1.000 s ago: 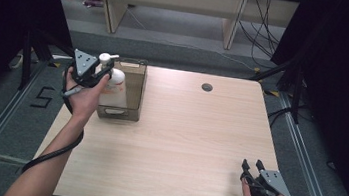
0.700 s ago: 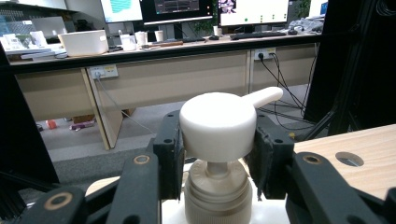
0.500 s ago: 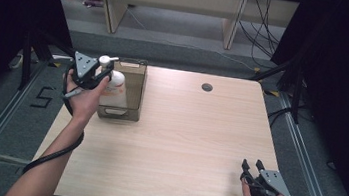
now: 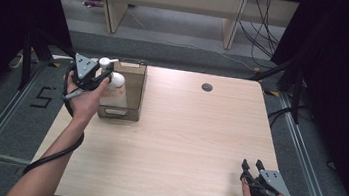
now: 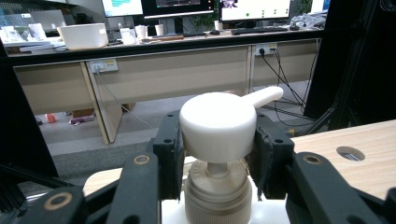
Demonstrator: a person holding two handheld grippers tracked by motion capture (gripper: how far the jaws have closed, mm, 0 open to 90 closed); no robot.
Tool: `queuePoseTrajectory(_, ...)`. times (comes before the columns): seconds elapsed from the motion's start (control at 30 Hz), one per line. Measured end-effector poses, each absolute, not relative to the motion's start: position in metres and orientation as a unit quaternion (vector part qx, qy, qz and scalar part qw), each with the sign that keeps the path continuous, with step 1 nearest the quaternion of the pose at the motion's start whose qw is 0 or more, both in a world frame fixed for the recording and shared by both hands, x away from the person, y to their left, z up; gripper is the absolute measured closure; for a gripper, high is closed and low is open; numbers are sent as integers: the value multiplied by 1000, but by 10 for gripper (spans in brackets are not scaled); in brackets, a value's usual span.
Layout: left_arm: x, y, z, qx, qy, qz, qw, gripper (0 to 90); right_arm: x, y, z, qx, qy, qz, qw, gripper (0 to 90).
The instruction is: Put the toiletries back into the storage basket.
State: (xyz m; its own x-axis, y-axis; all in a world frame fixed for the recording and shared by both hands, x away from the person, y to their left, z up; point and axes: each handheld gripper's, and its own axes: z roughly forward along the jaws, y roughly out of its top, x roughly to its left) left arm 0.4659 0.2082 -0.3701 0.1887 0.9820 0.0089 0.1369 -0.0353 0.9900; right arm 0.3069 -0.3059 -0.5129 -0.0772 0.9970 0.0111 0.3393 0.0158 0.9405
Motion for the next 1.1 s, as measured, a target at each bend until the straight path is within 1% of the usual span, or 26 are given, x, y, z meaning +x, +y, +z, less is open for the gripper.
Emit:
queuePoseTrajectory(0.67, 464, 213, -375, 577, 482, 421, 508, 585, 307, -305, -513, 561, 598, 424, 386, 497)
queuePoseTrajectory(0.7, 464, 213, -375, 578, 480, 423, 507, 584, 306, -303, -513, 571, 591, 424, 380, 496)
queuePoseTrajectory(0.83, 465, 212, -375, 577, 481, 425, 506, 577, 307, -305, -513, 560, 598, 424, 385, 494)
queuePoseTrajectory(0.9, 465, 211, -376, 577, 481, 422, 507, 541, 307, -306, -513, 560, 598, 425, 385, 493)
queuePoseTrajectory(1.0, 466, 209, -377, 582, 477, 419, 508, 457, 307, -306, -513, 559, 598, 425, 386, 491)
queuePoseTrajectory(1.1, 466, 209, -380, 585, 474, 417, 509, 394, 307, -306, -513, 561, 596, 425, 386, 489)
